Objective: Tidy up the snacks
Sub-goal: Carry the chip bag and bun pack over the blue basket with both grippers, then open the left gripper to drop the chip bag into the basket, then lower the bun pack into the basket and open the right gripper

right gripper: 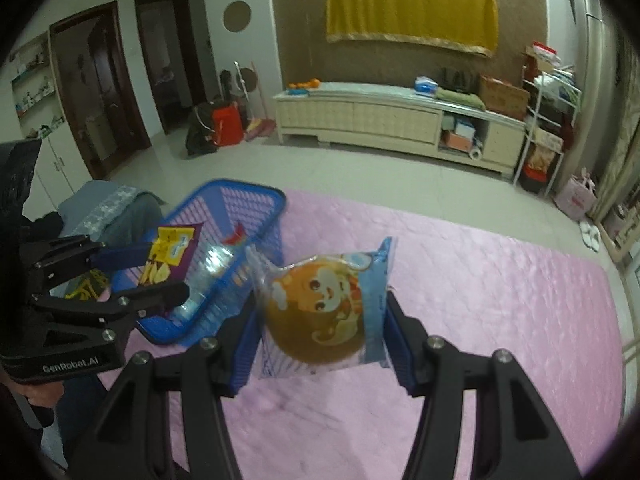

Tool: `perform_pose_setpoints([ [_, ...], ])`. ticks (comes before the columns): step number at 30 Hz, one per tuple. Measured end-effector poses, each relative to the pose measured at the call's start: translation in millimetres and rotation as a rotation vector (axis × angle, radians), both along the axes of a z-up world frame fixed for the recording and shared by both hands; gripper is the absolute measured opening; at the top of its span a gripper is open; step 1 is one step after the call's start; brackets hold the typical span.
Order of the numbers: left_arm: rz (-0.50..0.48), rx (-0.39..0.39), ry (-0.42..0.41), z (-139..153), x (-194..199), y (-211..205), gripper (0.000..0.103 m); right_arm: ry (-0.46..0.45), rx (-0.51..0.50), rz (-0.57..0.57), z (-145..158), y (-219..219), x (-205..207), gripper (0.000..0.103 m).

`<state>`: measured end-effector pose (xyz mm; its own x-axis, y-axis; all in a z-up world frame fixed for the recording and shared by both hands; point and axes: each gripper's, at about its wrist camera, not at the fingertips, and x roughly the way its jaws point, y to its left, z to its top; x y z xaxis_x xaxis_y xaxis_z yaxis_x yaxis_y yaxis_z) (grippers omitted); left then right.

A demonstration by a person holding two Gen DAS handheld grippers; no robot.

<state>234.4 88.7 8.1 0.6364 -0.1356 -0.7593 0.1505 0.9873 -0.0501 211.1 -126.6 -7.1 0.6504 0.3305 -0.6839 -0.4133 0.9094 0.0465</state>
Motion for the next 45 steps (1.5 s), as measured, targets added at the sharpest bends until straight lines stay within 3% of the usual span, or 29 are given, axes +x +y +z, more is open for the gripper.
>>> perform_pose_setpoints([
  [6, 0.058, 0.002, -0.014, 7.8, 10.5, 45.4, 0.05, 0.008, -0.008, 0.077, 1.8, 45.0, 11.6, 0.061],
  [16, 0.115, 0.021, 0.055, -27.8, 8.4, 92.1, 0.05, 0.054, -0.032, 0.179, -20.0, 106.4, 29.2, 0.061],
  [24, 0.108, 0.005, 0.092, -50.8, -2.6, 105.6, 0.051, 0.125, -0.039, 0.204, -50.9, 125.2, 29.7, 0.061],
  [34, 0.089, 0.004, 0.117, -66.6, -9.6, 106.2, 0.051, 0.125, -0.065, 0.203, -47.2, 134.0, 24.5, 0.061],
  [36, 0.087, 0.0, 0.116, -67.4, -9.1, 107.5, 0.052, 0.119, -0.071, 0.205, -46.0, 134.1, 22.2, 0.061],
  [39, 0.086, 0.001, 0.101, -65.5, -10.9, 109.5, 0.064, 0.112, -0.078, 0.205, -43.5, 134.3, 20.3, 0.061],
  [45, 0.091, -0.003, 0.064, -53.1, -22.5, 111.8, 0.071, 0.133, -0.049, 0.201, -40.6, 127.1, 18.1, 0.061],
])
